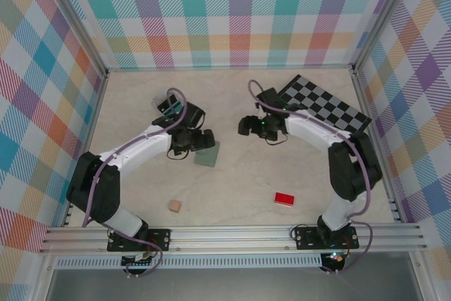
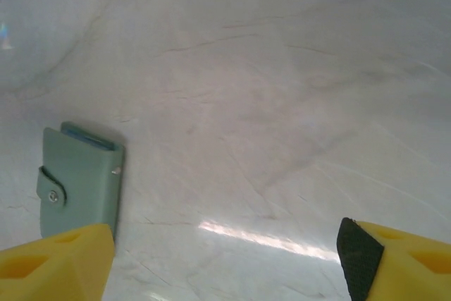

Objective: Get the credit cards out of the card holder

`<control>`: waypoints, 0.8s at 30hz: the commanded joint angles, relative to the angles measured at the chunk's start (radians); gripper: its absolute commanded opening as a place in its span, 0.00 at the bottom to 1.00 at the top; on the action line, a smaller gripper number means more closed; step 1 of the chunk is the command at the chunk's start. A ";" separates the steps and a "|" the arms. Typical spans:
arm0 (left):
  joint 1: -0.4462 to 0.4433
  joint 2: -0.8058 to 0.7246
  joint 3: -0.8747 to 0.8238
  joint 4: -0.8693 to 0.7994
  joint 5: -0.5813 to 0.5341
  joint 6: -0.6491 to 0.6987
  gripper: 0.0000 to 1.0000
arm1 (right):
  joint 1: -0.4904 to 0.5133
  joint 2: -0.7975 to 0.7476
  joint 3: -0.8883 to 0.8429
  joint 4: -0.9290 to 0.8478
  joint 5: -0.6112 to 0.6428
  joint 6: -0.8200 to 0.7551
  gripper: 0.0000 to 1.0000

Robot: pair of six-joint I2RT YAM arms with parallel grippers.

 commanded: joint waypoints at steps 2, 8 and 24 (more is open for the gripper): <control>0.093 -0.070 -0.115 0.012 0.066 -0.039 0.98 | 0.110 0.150 0.190 -0.100 0.071 -0.081 0.88; 0.194 -0.191 -0.240 0.008 0.000 -0.048 1.00 | 0.200 0.364 0.444 -0.201 0.164 -0.153 1.00; 0.273 -0.204 -0.239 0.000 -0.026 -0.044 1.00 | 0.279 0.740 0.957 -0.509 0.204 -0.273 1.00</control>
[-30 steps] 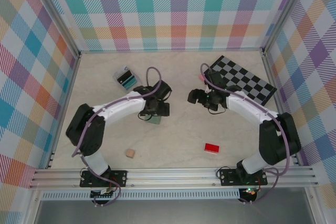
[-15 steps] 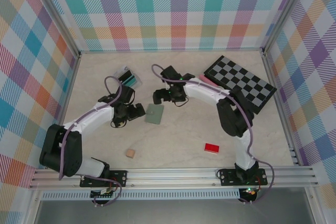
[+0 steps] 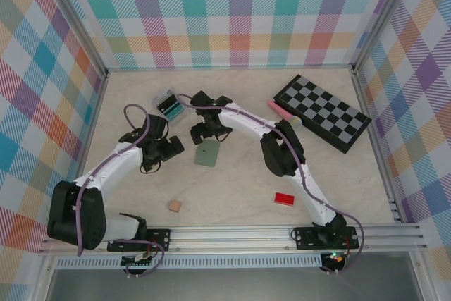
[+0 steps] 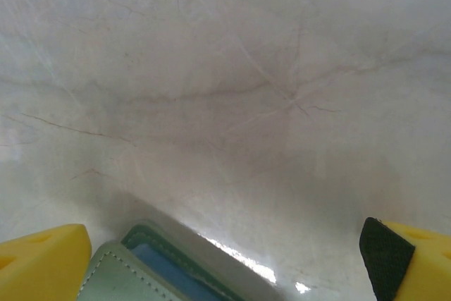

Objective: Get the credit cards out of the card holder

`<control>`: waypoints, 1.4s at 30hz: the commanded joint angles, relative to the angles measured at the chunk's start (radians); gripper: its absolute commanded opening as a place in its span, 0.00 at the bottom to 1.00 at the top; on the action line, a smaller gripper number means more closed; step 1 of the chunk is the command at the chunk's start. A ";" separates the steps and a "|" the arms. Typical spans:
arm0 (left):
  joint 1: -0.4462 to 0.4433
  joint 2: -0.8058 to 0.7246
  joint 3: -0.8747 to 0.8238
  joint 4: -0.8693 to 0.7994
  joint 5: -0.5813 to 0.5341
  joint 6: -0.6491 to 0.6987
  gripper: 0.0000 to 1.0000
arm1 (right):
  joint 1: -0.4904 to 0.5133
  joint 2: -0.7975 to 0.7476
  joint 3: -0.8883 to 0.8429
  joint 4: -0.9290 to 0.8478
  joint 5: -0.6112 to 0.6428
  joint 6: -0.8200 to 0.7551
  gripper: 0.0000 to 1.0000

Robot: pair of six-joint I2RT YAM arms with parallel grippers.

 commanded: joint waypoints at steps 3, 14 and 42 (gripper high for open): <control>0.012 0.039 0.032 -0.029 -0.002 0.012 1.00 | 0.007 0.016 0.017 -0.118 0.010 -0.045 1.00; 0.010 0.051 0.023 -0.014 0.038 0.026 1.00 | -0.021 -0.239 -0.344 -0.062 0.102 0.045 0.99; -0.026 -0.020 -0.070 0.021 0.079 -0.081 1.00 | 0.032 -0.486 -0.675 0.096 -0.287 -0.133 0.80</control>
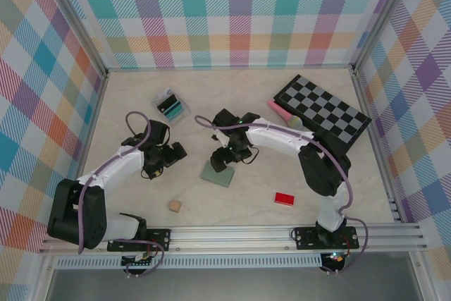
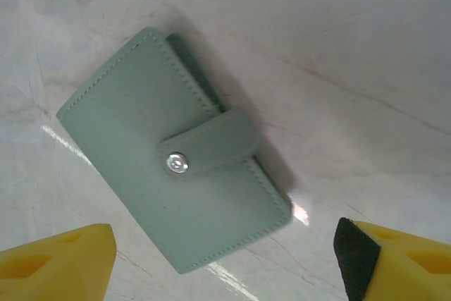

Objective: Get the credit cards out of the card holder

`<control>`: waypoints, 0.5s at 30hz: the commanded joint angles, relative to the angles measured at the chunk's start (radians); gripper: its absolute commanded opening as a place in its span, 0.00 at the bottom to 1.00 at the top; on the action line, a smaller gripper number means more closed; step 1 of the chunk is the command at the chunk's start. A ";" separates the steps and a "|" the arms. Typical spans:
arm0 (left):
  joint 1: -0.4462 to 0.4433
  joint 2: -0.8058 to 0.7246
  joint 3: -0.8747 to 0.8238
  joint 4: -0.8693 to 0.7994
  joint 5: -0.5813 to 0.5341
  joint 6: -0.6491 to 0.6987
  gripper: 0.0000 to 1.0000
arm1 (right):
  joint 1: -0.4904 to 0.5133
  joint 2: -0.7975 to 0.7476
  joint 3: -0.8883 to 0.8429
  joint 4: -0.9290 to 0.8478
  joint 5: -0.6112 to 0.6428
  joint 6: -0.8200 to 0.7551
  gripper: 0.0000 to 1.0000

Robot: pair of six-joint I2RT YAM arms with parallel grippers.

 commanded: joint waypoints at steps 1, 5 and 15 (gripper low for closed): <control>-0.013 -0.023 0.001 -0.010 -0.018 -0.013 1.00 | 0.000 0.068 0.070 -0.006 -0.044 -0.033 0.79; -0.013 -0.025 0.004 -0.017 -0.010 -0.017 1.00 | 0.008 0.138 0.119 -0.027 -0.026 -0.008 0.76; -0.013 -0.024 0.003 -0.001 0.027 -0.033 1.00 | -0.003 0.200 0.130 -0.057 0.231 0.135 0.76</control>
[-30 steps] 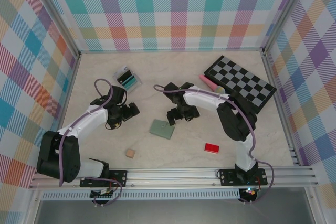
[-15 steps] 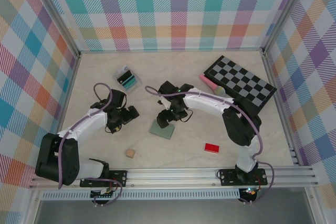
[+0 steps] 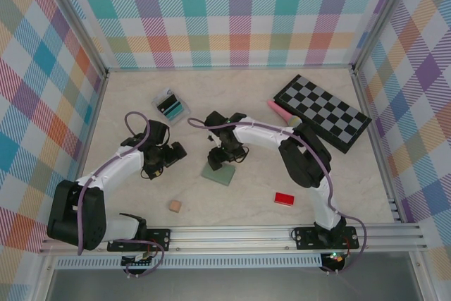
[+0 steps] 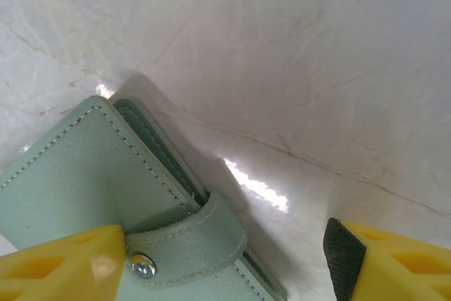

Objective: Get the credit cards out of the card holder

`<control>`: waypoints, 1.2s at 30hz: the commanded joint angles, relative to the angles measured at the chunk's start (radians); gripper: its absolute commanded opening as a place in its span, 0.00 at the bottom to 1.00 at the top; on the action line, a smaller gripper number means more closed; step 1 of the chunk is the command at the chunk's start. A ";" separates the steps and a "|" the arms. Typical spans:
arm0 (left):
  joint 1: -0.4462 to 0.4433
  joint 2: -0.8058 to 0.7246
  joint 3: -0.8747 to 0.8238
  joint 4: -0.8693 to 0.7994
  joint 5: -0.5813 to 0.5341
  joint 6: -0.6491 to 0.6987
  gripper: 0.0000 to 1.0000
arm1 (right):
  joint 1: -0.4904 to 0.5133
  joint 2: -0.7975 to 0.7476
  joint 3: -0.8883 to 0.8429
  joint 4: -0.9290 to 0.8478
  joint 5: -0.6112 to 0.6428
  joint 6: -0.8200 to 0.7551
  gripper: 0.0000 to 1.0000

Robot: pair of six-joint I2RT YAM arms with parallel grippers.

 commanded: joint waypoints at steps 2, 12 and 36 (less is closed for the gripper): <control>-0.015 -0.015 0.003 0.011 0.037 -0.027 1.00 | -0.032 0.029 -0.014 -0.029 0.133 0.130 0.75; -0.079 0.026 -0.015 0.157 0.213 -0.103 0.93 | -0.179 -0.096 -0.177 0.117 -0.234 0.255 0.71; -0.211 0.273 -0.019 0.548 0.465 -0.202 0.46 | -0.186 -0.138 -0.193 0.130 -0.267 0.193 0.57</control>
